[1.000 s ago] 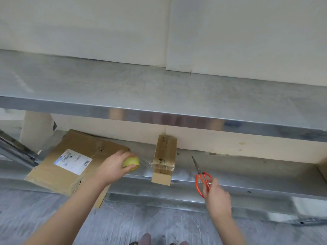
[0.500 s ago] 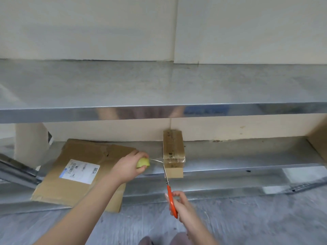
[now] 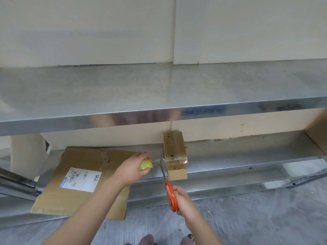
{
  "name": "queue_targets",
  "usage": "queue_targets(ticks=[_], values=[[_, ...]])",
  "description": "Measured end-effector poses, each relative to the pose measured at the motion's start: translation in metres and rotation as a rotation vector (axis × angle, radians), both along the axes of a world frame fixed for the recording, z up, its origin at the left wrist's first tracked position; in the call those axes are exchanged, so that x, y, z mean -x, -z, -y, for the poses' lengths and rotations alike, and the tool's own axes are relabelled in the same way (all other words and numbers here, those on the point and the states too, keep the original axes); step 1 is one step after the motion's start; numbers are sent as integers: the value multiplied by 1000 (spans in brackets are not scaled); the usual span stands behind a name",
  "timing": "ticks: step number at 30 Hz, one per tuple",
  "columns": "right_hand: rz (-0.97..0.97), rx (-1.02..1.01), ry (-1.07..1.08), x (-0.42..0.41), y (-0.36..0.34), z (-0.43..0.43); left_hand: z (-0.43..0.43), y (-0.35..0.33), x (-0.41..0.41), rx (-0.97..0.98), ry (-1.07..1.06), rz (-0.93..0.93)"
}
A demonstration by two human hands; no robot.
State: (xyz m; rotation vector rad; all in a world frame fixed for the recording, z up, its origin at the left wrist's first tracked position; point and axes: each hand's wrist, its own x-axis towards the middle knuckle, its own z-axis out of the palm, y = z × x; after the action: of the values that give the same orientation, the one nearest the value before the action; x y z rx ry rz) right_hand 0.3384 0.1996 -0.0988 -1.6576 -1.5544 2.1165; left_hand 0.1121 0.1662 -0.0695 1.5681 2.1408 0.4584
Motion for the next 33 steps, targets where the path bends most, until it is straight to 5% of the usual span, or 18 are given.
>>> queue_targets(ticks=[10, 20, 33], values=[[41, -119, 6, -2, 8, -2, -5, 3, -3, -4, 24, 22], [198, -359, -239, -5, 11, -13, -9, 6, -7, 39, 63, -7], [118, -249, -265, -17, 12, -42, -8, -7, -11, 8, 54, 28]])
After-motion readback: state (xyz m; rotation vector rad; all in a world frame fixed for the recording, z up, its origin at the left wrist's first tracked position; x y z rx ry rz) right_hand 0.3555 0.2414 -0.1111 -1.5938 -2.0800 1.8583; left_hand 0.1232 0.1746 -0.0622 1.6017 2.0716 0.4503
